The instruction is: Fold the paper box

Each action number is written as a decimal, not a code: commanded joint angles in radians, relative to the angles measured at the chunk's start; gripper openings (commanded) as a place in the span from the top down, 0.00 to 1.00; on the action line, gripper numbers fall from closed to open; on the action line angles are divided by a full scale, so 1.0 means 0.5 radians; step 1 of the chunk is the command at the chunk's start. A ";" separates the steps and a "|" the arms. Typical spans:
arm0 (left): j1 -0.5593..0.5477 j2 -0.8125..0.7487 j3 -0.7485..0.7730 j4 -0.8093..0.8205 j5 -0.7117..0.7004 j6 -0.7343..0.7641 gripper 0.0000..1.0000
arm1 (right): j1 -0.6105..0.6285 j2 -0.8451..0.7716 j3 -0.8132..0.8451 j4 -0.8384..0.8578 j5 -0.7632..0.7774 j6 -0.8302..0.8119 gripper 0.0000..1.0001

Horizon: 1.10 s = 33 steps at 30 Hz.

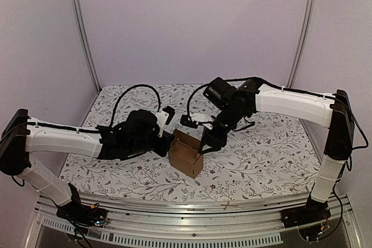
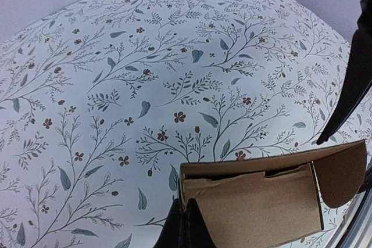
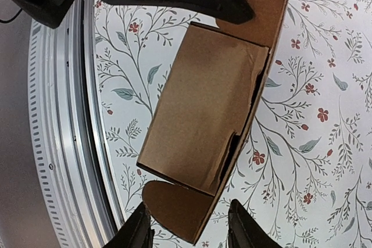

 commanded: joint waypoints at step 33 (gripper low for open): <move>-0.132 0.001 -0.158 0.078 -0.151 0.078 1.00 | 0.022 -0.034 -0.065 0.070 -0.154 0.058 0.59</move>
